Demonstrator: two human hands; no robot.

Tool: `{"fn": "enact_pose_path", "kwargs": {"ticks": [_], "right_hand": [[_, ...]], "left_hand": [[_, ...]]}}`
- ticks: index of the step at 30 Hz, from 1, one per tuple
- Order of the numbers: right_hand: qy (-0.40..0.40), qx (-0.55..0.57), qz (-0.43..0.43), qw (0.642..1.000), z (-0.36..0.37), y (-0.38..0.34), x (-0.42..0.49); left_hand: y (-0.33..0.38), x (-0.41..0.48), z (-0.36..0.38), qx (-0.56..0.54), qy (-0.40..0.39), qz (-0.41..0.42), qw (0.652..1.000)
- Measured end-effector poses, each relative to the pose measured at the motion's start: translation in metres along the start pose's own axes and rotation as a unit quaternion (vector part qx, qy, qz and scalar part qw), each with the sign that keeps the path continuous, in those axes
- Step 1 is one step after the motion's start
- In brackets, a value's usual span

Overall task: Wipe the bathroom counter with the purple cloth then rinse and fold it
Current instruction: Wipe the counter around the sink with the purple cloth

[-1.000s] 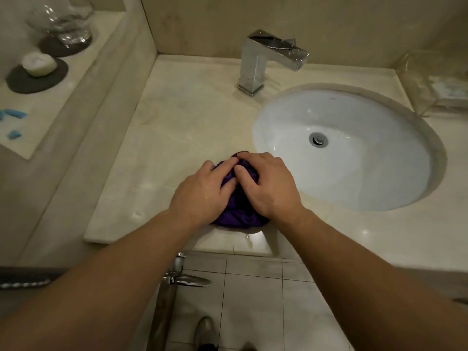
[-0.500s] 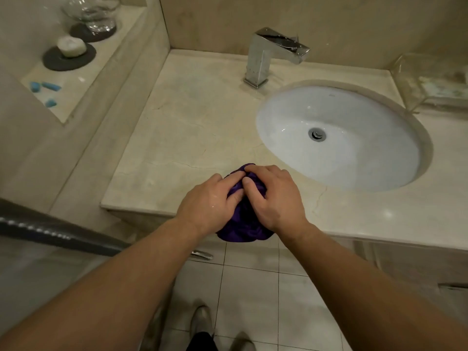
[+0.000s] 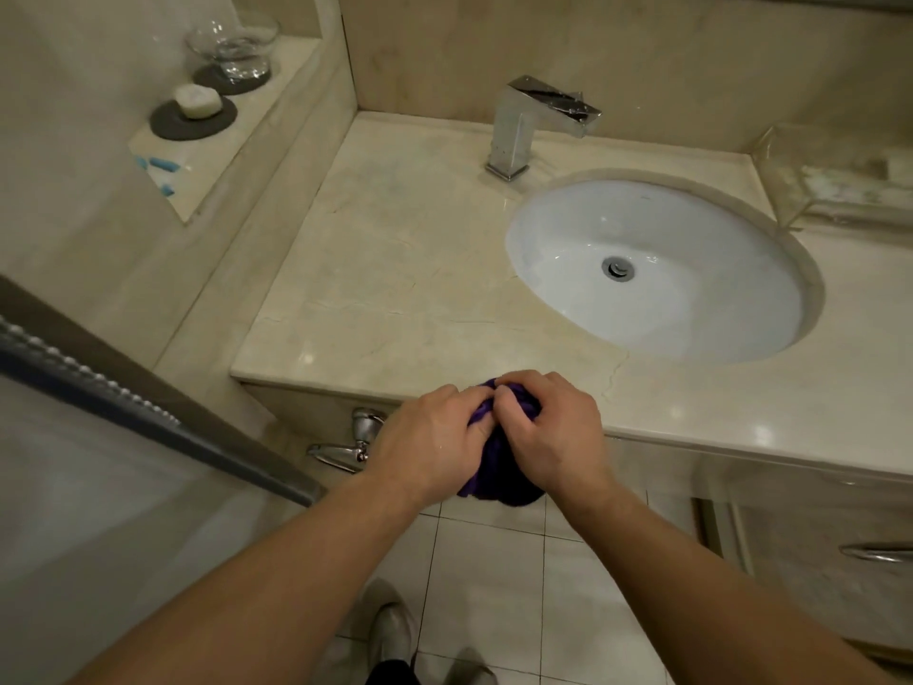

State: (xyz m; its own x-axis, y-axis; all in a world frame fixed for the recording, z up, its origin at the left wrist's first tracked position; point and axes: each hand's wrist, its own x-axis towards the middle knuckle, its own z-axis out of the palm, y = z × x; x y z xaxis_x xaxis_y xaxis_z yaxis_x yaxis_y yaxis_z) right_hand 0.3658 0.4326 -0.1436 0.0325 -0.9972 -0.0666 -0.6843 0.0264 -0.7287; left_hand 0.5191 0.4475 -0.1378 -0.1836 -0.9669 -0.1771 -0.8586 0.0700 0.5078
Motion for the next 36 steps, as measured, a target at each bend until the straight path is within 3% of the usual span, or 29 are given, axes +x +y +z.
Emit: {"fn": "enact_pose_path", "kwargs": {"ticks": [7, 17, 29, 36], "right_hand": [[-0.033, 0.058, 0.072, 0.995, -0.045, -0.026, -0.009], [0.055, 0.099, 0.050, 0.992, -0.181, -0.108, 0.019], [0.227, 0.094, 0.005, 0.969, -0.320, -0.116, 0.052], [0.234, 0.085, 0.026, 0.968, -0.333, -0.088, 0.107]], "left_hand": [[0.029, -0.007, -0.032, 0.026, -0.032, 0.010, 0.999], [0.120, 0.011, -0.137, -0.147, 0.081, 0.067, 0.984], [0.190, 0.064, -0.207, -0.096, 0.128, 0.092, 0.983], [0.199, 0.128, -0.207, -0.092, 0.077, 0.102, 0.988]]}}
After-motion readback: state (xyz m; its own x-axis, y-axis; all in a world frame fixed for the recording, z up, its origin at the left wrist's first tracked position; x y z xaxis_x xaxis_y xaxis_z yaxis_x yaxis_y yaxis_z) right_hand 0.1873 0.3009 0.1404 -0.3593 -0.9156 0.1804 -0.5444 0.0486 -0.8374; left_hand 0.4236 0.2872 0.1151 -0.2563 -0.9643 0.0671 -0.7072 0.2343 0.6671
